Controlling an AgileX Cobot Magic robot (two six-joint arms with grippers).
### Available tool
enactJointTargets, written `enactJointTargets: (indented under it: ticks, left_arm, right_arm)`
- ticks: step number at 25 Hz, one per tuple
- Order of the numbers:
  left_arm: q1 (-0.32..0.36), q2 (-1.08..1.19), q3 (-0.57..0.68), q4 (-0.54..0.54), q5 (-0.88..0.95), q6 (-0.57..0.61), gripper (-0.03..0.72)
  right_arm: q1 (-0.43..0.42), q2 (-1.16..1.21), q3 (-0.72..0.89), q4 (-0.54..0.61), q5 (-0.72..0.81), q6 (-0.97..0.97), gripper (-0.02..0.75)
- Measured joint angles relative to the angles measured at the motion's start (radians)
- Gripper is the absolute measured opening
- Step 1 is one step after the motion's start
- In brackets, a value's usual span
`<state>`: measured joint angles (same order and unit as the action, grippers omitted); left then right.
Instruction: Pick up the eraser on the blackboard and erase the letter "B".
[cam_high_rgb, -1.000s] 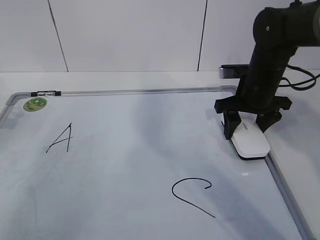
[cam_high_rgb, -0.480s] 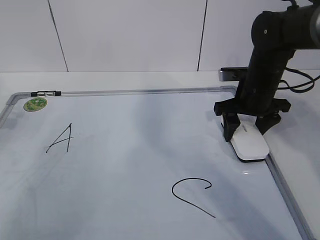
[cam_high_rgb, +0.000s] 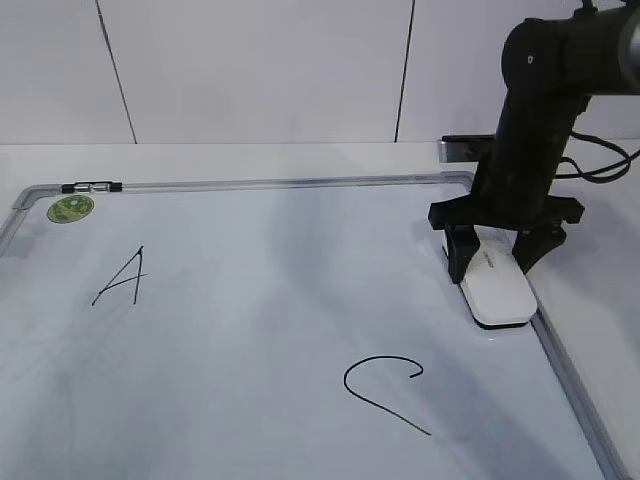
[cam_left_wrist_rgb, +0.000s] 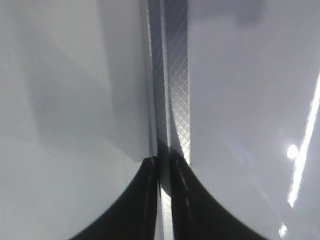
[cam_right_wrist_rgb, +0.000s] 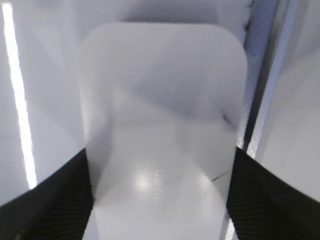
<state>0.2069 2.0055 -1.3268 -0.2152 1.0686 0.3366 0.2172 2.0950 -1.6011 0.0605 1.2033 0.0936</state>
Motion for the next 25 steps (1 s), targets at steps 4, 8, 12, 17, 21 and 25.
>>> enactJointTargets:
  ticks: [4, 8, 12, 17, 21, 25]
  left_arm:
    - [0.0, 0.0, 0.0, 0.0, 0.0, 0.0, 0.045]
    - [0.0, 0.0, 0.0, 0.0, 0.0, 0.0, 0.045]
    - [0.0, 0.0, 0.0, 0.0, 0.0, 0.0, 0.045]
    - [0.0, 0.0, 0.0, -0.001, 0.0, 0.0, 0.045]
    - [0.0, 0.0, 0.0, -0.001, 0.0, 0.0, 0.045]
    - [0.0, 0.0, 0.0, -0.001, 0.0, 0.0, 0.045]
  right_arm:
    - [0.0, 0.0, -0.044, -0.011, 0.007, 0.001, 0.571]
    - [0.0, 0.0, -0.061, -0.033, 0.011, 0.001, 0.571]
    - [0.0, 0.0, -0.062, -0.04, 0.011, 0.002, 0.571]
    - [0.0, -0.014, -0.062, -0.04, 0.011, 0.002, 0.571]
    - [0.0, -0.049, -0.062, -0.043, 0.013, 0.002, 0.571]
    - [0.0, -0.098, -0.062, -0.031, 0.015, 0.002, 0.57]
